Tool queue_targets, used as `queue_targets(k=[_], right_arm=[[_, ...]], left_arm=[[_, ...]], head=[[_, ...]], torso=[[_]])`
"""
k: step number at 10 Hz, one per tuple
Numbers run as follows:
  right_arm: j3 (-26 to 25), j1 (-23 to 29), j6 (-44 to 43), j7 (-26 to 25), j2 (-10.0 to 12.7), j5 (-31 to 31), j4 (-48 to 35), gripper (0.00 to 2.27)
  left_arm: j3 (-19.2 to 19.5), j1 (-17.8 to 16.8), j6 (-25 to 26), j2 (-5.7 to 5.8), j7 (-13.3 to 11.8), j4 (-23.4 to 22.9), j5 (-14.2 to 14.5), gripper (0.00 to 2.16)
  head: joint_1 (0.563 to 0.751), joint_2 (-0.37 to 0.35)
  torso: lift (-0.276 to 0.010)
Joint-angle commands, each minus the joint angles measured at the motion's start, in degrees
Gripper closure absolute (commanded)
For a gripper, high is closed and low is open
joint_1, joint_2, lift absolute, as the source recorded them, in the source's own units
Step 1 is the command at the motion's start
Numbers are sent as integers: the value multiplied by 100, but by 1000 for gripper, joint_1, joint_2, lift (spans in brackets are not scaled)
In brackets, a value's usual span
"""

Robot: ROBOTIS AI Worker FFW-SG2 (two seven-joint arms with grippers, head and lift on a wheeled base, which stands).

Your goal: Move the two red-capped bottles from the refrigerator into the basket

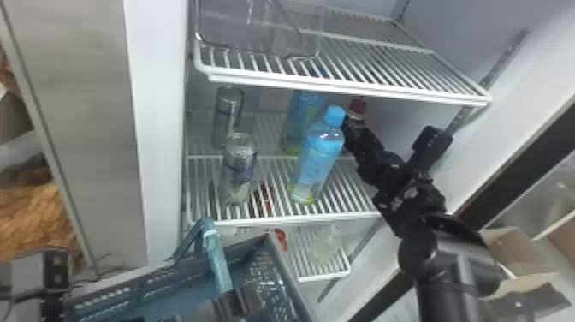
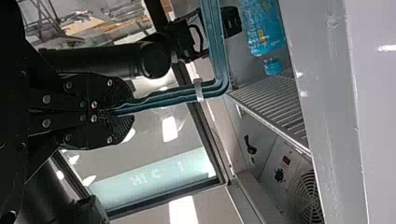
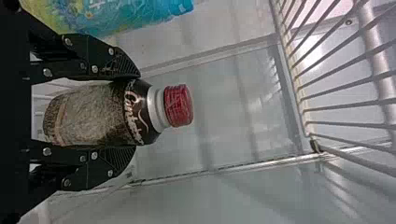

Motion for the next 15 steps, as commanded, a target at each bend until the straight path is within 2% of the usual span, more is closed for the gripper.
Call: queue_targets(k=[1, 6, 15], right_arm=[[-11, 203, 148, 0, -6, -62, -324, 1277], [-45, 948, 626, 0, -6, -359, -1421, 1277], [-651, 2467, 1442, -26, 143, -553, -3376, 1277]], left_arm=[[-6, 0, 0, 7, 1, 0, 12, 1199], [-18, 0, 0, 7, 1, 0, 12, 1199], [-75, 42, 0, 16, 36, 14, 57, 1199]], head=[[695, -350], [695, -350], [695, -350]], torso=[[0], [0], [0]])
